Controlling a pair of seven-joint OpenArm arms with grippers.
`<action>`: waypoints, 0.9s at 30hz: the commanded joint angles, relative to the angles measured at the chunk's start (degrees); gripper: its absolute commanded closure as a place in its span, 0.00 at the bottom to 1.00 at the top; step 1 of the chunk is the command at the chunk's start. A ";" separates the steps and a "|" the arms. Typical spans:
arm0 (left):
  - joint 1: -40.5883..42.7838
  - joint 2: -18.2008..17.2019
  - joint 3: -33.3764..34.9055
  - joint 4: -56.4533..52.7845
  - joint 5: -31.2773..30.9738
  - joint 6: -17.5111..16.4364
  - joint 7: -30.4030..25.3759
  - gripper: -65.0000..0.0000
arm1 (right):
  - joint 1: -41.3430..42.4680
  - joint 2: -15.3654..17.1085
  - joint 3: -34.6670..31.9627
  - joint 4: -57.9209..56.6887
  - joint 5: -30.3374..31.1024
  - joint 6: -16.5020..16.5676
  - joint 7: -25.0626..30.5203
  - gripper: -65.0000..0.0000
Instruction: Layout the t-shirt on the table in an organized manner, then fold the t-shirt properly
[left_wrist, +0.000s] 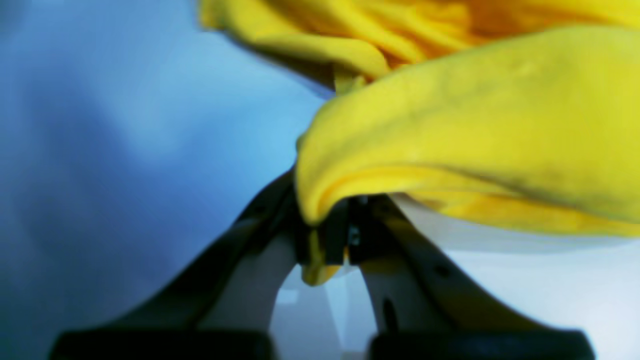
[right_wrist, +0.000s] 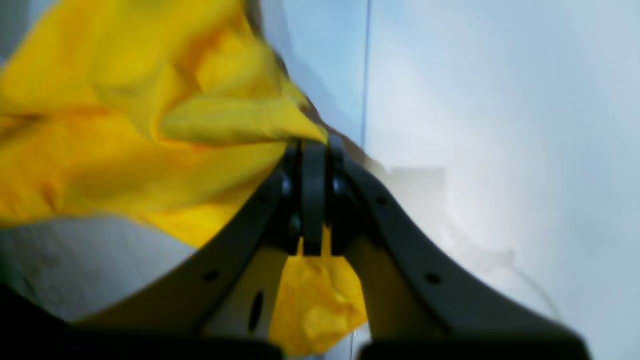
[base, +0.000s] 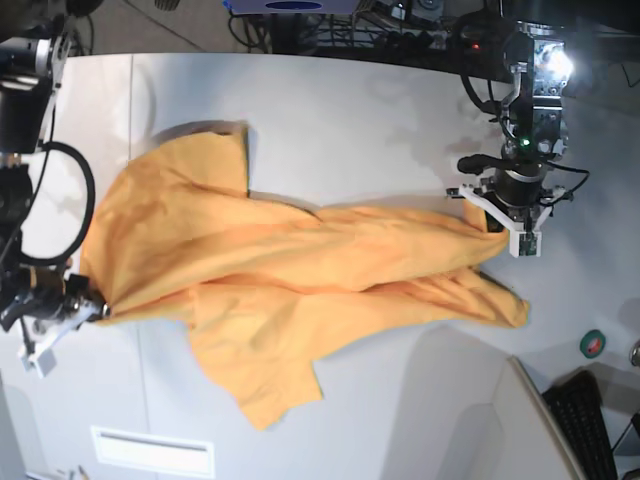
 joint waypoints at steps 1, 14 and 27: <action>-0.34 -0.68 0.54 1.20 -0.16 0.10 -1.18 1.00 | 3.68 0.83 -0.24 -2.39 0.18 0.15 1.52 1.00; -1.05 -0.68 0.81 4.18 -0.60 0.10 7.70 1.00 | 19.24 3.38 -11.58 -37.12 0.71 0.15 19.02 0.50; -1.66 0.46 0.81 5.50 -0.69 0.10 12.45 1.00 | -19.88 -9.90 10.92 19.32 0.45 -6.88 5.30 0.42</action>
